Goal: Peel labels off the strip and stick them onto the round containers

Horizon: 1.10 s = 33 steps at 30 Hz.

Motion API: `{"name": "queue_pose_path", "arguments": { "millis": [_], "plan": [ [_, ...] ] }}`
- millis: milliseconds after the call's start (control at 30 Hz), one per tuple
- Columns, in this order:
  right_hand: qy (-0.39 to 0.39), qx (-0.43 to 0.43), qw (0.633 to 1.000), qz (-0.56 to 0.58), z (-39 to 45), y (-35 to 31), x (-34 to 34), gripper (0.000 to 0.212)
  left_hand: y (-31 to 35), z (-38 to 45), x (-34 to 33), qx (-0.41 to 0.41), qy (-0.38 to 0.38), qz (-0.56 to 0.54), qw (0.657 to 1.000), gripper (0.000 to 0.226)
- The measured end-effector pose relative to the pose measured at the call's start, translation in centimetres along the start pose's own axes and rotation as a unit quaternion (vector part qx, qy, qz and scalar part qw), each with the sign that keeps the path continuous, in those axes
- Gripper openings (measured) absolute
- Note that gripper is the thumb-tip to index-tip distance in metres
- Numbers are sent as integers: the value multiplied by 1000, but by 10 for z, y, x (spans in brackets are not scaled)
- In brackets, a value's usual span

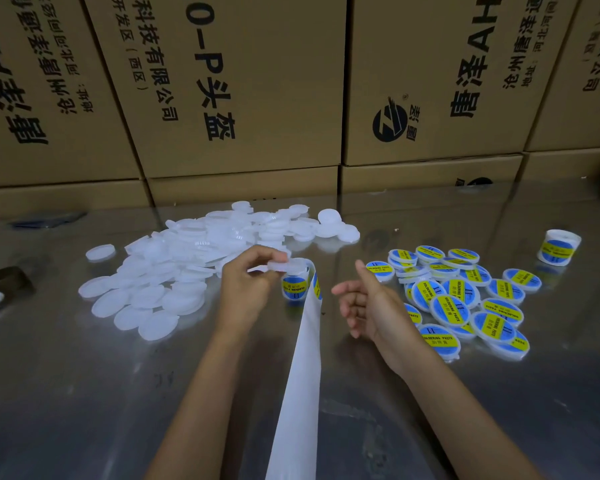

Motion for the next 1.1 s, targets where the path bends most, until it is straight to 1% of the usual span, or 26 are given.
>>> {"name": "queue_pose_path", "arguments": {
  "millis": [67, 100, 200, 267, 333, 367, 433, 467, 500, 567, 633, 700, 767, 800, 867, 967, 1100],
  "plan": [
    [-27, -14, 999, -7, -3, 1, -8, 58, 19, -6, -14, -46, -37, -20, 998, 35],
    [-38, -19, 999, -6, -5, 2, -11, 56, 27, -9, -21, -68, -53, -21, 996, 37],
    [-67, -24, 997, 22, -9, 0, -15, 38, 37, -17, -37, -99, -87, 0, 991, 40],
    [-76, -20, 996, 40, -10, -2, -14, 28, 35, -18, -42, -79, -108, -14, 991, 45],
    [-77, -6, 996, 52, -9, -3, -13, 23, 30, -17, -43, -39, -117, -43, 991, 51],
    [-77, 8, 996, 47, -9, -5, -12, 20, 26, -16, -45, -9, -121, -63, 991, 50],
    [-82, 40, 996, 17, -9, -8, -13, 18, 19, -19, -50, 51, -147, -112, 981, 40],
    [-85, 51, 995, -3, -10, -8, -13, 18, 18, -21, -54, 63, -164, -120, 977, 34],
    [-86, 59, 994, -23, -11, -7, -14, 19, 18, -22, -56, 57, -179, -105, 977, 30],
    [-70, 69, 994, -56, -10, -6, -13, 21, 18, -23, -57, 34, -196, -73, 977, 31],
    [-17, 87, 992, -87, -5, -9, -4, 24, 14, -19, -50, 36, -170, -81, 981, 32],
    [42, 117, 987, -101, -1, -14, 10, 24, 7, -14, -41, 58, -133, -115, 983, 31],
    [78, 146, 980, -111, 2, -17, 19, 16, -3, -10, -36, 91, -112, -146, 979, 28],
    [83, 154, 977, -119, 4, -16, 20, 12, -9, -10, -35, 107, -107, -158, 976, 26],
    [69, 164, 973, -149, 10, -13, 15, 21, -18, -10, -34, 128, -103, -175, 971, 24],
    [34, 161, 962, -216, 30, -11, -3, 39, -27, -9, -31, 136, -87, -144, 976, 23],
    [-33, 114, 964, -239, 55, 2, -27, 46, -36, -7, -25, 145, -50, -132, 979, 26]
  ]
}}
Point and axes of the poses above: each hand's wrist, its own z-axis towards the middle knuckle, its own x-axis out of the back of the hand, y = z × x, the point moved 9 cm from there along z, towards the middle knuckle, and after that the axes turned 10 degrees about z, right-handed, at the moved point
